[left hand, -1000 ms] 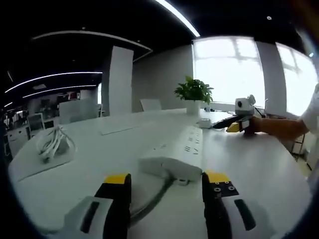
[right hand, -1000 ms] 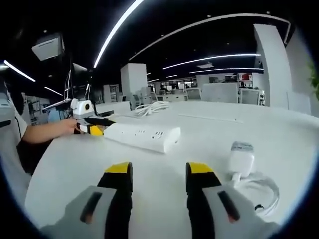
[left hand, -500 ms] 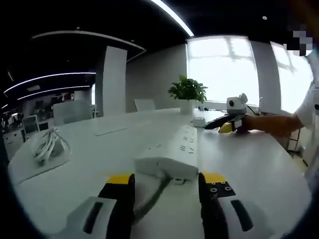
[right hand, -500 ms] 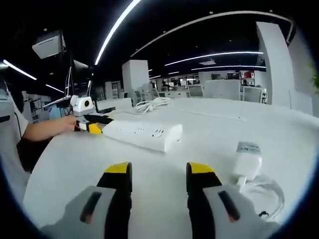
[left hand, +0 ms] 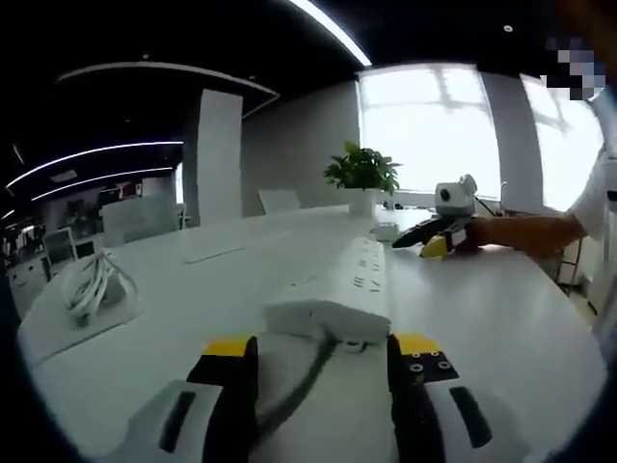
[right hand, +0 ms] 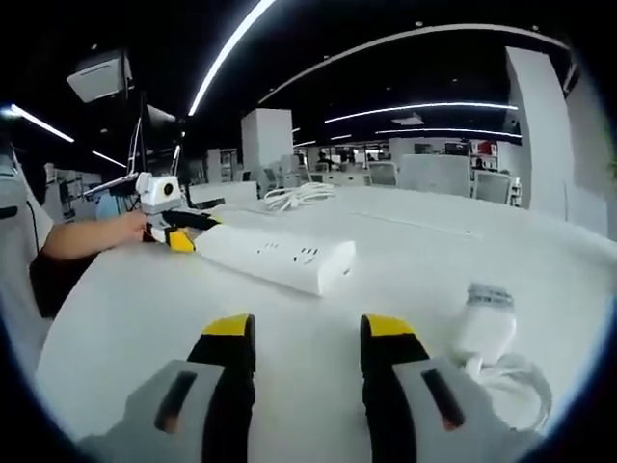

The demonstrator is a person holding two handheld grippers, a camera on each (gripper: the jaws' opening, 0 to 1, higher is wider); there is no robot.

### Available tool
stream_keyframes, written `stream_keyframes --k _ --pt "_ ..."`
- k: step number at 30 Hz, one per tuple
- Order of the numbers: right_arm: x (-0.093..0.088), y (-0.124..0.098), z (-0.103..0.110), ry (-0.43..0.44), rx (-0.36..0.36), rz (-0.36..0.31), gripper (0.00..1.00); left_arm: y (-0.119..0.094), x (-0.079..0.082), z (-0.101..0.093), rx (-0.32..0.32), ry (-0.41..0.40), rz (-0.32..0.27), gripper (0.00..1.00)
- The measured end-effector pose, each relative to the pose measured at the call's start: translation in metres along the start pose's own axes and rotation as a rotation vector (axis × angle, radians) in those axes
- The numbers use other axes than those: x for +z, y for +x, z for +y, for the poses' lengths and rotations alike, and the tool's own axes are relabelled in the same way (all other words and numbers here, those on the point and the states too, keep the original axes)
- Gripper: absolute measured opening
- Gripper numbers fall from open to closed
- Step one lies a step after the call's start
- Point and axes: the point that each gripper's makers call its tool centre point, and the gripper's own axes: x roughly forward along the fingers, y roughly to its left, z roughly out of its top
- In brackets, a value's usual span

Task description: Straighten the power strip on the desk, plug the charger into it

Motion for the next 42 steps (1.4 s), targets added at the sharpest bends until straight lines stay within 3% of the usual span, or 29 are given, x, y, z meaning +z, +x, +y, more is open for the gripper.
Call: stream_keyframes --k 6,12,21,25,42 --pt "0.001 -0.001 -0.003 0.011 -0.002 -0.005 0.43 0.001 0.0 0.008 0.019 -0.015 0.001 0.46" --pt "0.0 0.0 -0.002 0.008 0.005 0.003 0.43 0.001 0.0 0.008 0.02 -0.013 0.004 0.46" --pt "0.008 0.0 -0.005 0.05 0.018 -0.038 0.43 0.002 0.0 0.009 0.023 -0.019 0.005 0.46" --pt "0.014 0.008 0.001 0.021 0.04 -0.061 0.42 0.002 0.0 0.009 0.024 -0.02 0.004 0.46" --pt "0.015 0.022 0.009 0.034 0.066 -0.052 0.42 0.001 -0.001 0.009 0.013 -0.027 0.003 0.45"
